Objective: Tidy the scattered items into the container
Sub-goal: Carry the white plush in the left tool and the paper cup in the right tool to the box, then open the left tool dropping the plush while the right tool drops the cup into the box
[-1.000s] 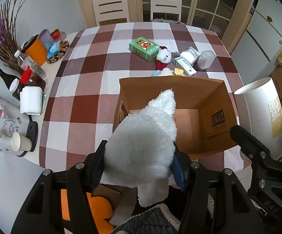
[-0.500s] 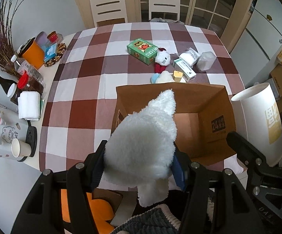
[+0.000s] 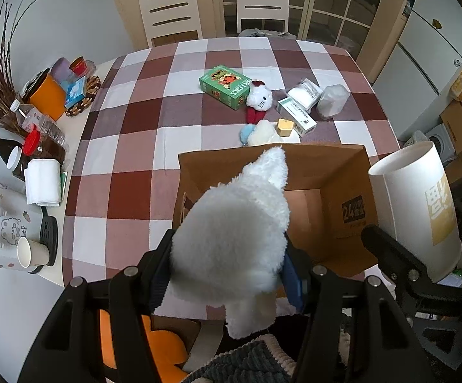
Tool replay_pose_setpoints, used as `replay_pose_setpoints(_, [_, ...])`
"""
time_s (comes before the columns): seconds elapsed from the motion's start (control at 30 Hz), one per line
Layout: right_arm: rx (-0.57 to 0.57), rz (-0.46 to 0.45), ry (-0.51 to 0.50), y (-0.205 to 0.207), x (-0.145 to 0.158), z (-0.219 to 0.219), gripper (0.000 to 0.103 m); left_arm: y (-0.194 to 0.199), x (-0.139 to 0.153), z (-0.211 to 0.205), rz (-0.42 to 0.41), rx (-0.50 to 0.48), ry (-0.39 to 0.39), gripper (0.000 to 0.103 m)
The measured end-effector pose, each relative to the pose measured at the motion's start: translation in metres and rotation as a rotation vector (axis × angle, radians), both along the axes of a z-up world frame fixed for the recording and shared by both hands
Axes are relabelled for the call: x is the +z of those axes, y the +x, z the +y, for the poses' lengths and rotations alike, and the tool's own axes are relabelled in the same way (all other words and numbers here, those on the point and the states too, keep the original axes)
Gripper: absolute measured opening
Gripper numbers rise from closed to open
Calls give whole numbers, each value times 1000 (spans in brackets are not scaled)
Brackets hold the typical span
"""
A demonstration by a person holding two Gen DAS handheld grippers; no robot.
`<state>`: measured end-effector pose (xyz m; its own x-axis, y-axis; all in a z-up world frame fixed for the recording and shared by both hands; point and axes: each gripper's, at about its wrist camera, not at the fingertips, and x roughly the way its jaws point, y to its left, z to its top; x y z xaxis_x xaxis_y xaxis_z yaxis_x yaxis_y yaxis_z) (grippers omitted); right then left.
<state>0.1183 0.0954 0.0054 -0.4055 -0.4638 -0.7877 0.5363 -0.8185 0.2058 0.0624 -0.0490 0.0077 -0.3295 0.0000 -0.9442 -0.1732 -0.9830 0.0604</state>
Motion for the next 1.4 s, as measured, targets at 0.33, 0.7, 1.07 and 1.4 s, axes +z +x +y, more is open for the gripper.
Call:
replay_pose_setpoints(0.33, [7, -10, 2, 1, -1, -3, 62, -2, -3, 1, -8, -6, 6, 60])
replay_pose_setpoints(0.7, [11, -21, 2, -1, -3, -6, 62, -3, -3, -2, -12, -13, 7, 60])
replay_pose_setpoints(1.07, [9, -37, 3, -6, -8, -6, 62, -10, -7, 3, -18, -29, 5, 60])
replay_pose_setpoints(1.4, [7, -48, 3, -10, -10, -7, 62, -14, -9, 5, -24, -32, -4, 61])
